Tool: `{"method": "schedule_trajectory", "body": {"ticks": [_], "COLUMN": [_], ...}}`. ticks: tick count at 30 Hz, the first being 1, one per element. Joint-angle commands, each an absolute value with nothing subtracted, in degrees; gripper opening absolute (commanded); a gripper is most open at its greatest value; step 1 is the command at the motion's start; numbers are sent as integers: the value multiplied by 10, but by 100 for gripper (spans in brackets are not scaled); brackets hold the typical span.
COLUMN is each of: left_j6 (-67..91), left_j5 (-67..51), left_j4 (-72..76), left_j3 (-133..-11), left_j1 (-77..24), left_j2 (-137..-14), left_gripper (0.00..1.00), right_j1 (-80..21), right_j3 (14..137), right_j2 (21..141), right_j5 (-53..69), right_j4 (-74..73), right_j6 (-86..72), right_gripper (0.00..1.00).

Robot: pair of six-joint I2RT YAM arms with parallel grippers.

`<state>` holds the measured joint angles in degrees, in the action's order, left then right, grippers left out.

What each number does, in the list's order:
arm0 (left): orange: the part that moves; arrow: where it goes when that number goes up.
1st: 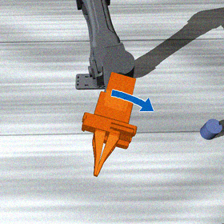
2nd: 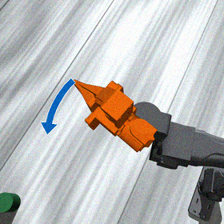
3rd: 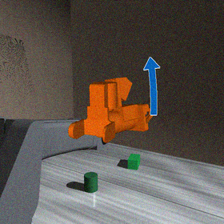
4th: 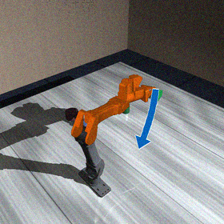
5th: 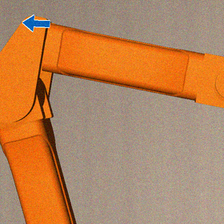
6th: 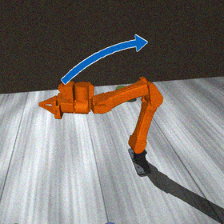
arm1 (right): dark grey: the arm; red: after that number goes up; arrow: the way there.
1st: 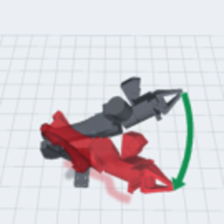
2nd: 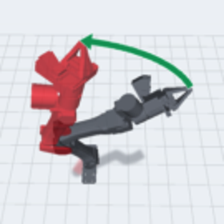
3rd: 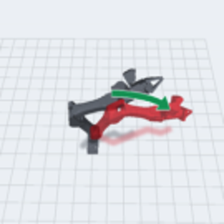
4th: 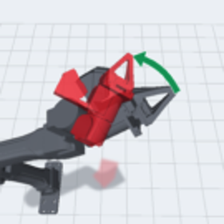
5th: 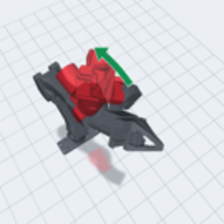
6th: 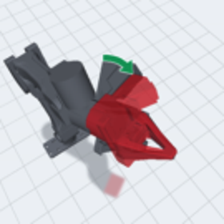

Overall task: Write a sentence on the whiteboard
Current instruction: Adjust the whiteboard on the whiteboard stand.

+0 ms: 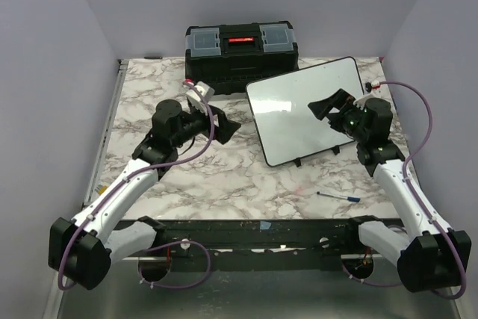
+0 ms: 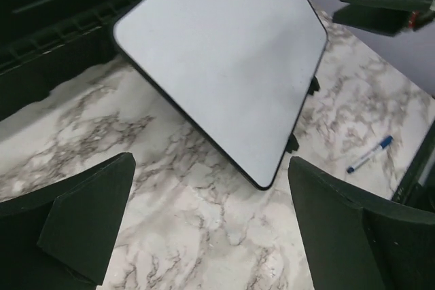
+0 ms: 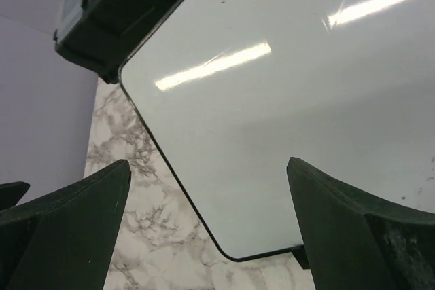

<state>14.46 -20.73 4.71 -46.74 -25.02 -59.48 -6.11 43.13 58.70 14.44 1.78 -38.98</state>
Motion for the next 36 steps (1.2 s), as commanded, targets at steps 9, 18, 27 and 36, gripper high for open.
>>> {"method": "schedule_trajectory", "body": {"ticks": [9, 18, 27, 36], "left_j6": [16, -40, -17, 40], "left_j5": [-352, -377, -333, -185], "left_j4": [11, -23, 18, 74], "left_j3": [-569, -677, -722, -640], "left_j1": [-390, -504, -547, -546], "left_j2": [-738, -887, -968, -878], "left_gripper": [96, 84, 79, 82], "right_j1": [-60, -61, -60, -60], "right_j3": [562, 618, 586, 536], "right_j2": [571, 580, 533, 614], "right_j5": [-17, -51, -99, -147], "right_j4": [-224, -301, -302, -166], "right_j6": [-360, -338, -347, -406], "right_gripper": [100, 100, 100, 100]}}
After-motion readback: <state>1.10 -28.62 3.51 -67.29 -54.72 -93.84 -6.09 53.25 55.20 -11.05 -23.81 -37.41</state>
